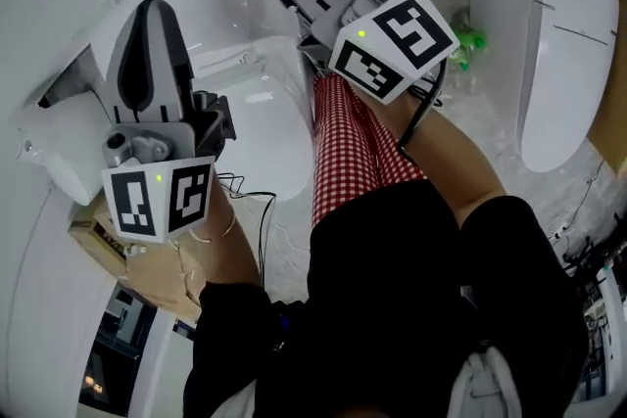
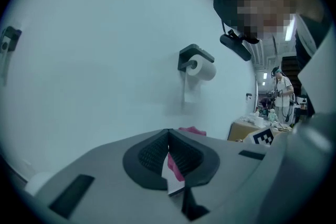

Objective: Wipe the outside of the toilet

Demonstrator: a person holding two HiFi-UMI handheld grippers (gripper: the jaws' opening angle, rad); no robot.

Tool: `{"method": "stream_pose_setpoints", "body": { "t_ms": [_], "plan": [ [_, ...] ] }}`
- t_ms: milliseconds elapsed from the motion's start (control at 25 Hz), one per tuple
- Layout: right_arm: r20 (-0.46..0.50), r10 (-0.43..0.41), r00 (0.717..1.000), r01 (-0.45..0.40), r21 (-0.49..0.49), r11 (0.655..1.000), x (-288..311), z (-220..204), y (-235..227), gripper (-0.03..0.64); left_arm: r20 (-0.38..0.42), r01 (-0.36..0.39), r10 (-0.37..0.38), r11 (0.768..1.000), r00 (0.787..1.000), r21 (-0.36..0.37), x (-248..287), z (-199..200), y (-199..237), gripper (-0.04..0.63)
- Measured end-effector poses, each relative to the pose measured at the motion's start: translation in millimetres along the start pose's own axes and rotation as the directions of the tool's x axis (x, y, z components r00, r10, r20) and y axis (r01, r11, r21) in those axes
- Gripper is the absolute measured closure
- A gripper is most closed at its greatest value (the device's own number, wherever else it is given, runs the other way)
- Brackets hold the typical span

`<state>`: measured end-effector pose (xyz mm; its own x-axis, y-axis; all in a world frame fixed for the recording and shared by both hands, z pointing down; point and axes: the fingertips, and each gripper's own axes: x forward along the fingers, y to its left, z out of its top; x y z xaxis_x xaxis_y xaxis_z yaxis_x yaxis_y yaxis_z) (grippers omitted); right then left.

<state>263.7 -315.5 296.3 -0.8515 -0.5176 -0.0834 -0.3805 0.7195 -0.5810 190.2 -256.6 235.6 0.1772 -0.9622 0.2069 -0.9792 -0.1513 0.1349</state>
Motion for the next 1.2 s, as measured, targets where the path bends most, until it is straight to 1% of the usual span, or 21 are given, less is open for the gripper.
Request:
{"method": "stream_pose_setpoints", "body": {
  "t_ms": [160, 280, 440, 560, 640, 760, 880, 1000, 1080, 1200],
  "plan": [
    [0.066, 0.088, 0.994, -0.086, -0.033, 0.996, 7.9, 58.3, 46.6, 0.544, 0.058, -0.031, 0.029, 0.999, 0.998, 0.03, -20.5, 40.0, -7.5, 0.589],
    [0.075, 0.143, 0.987, -0.139, -0.05, 0.989, 11.4, 83.6, 82.9, 0.544, 0.089, -0.06, 0.057, 0.997, 0.994, 0.038, -45.6, 65.2, -11.2, 0.589],
    [0.036, 0.222, 0.974, -0.218, -0.1, 0.971, 12.5, 92.7, 134.7, 0.543, 0.091, -0.108, 0.104, 0.993, 0.99, 0.046, -90.0, 80.0, -12.8, 0.589],
    [-0.024, 0.298, 0.954, -0.298, -0.171, 0.939, 7.4, 85.8, 184.3, 0.543, 0.105, -0.175, 0.169, 0.983, 0.98, 0.054, -133.0, 89.9, -7.8, 0.589],
    [-0.062, 0.355, 0.933, -0.36, -0.22, 0.906, 0.2, 79.5, 219.7, 0.543, 0.146, -0.23, 0.22, 0.972, 0.964, 0.055, -166.7, 100.3, -6.4, 0.589],
    [-0.092, 0.425, 0.901, -0.434, -0.234, 0.87, -16.5, 68.6, 271.9, 0.543, 0.194, -0.302, 0.287, 0.952, 0.938, 0.055, -225.9, 109.8, -7.9, 0.589],
    [-0.115, 0.464, 0.878, -0.478, -0.226, 0.849, -40.9, 54.0, 322.0, 0.543, 0.195, -0.356, 0.34, 0.933, 0.92, 0.055, -288.8, 106.2, -11.7, 0.589],
    [-0.178, 0.494, 0.851, -0.525, -0.268, 0.808, -60.6, 36.7, 371.2, 0.543, 0.206, -0.412, 0.396, 0.91, 0.895, 0.04, -352.7, 102.4, -16.9, 0.589],
    [-0.187, 0.538, 0.822, -0.57, -0.289, 0.77, -67.9, 30.9, 409.9, 0.543, 0.224, -0.467, 0.447, 0.884, 0.866, 0.039, -398.0, 103.0, -19.5, 0.589],
    [-0.17, 0.632, 0.756, -0.65, -0.312, 0.693, -82.5, 28.8, 477.1, 0.543, 0.263, -0.547, 0.523, 0.836, 0.811, 0.025, -465.2, 105.1, -26.2, 0.589]
  ]
}}
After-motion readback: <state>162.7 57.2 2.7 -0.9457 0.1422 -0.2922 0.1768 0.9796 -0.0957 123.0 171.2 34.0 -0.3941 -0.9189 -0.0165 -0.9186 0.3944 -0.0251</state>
